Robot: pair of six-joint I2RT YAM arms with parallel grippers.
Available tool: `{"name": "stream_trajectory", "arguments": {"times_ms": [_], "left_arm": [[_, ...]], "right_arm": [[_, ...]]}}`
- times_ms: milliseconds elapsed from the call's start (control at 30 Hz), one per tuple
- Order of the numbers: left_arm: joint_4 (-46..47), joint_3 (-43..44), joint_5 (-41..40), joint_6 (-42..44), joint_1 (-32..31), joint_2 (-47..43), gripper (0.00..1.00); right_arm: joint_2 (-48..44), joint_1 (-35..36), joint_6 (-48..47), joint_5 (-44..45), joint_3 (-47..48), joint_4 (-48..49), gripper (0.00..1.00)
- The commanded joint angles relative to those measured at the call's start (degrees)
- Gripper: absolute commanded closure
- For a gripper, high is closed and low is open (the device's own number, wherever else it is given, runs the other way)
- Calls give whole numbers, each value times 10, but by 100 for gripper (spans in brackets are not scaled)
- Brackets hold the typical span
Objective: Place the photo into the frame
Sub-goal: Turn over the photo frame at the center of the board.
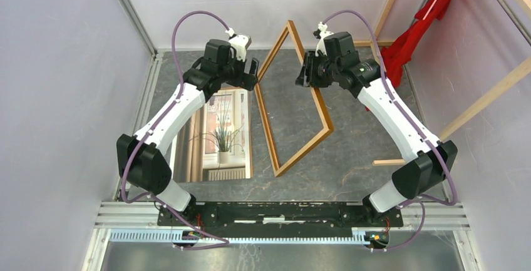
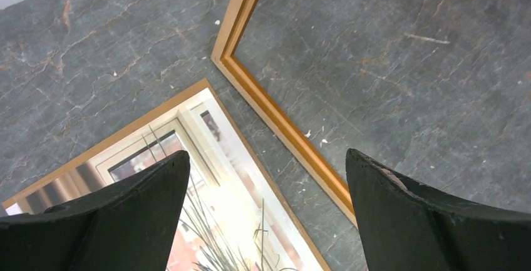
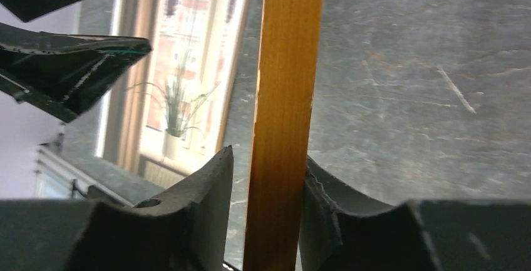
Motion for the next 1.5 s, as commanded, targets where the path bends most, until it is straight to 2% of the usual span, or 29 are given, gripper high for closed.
{"name": "stream_trajectory", "arguments": {"times_ms": [0, 133, 500, 633, 1067, 1467], "left_arm": [[-7, -27, -32, 40, -1, -8, 0], [-14, -45, -54, 57, 0, -12, 0], [-30, -56, -56, 70, 9, -16, 0], [-32, -55, -56, 69, 11, -23, 0], [-38, -54, -73, 79, 19, -35, 0], [-38, -61, -70, 86, 24, -42, 0]], "right_arm": [[-33, -1, -58, 84, 17, -36, 61], [-42, -1, -74, 154, -14, -52, 72], [-82, -3, -67, 271, -140, -32, 72], [-76, -8, -68, 273, -188, -5, 72], [-31, -11, -83, 310, -277, 51, 76], [89, -12, -133, 405, -295, 89, 78]]}}
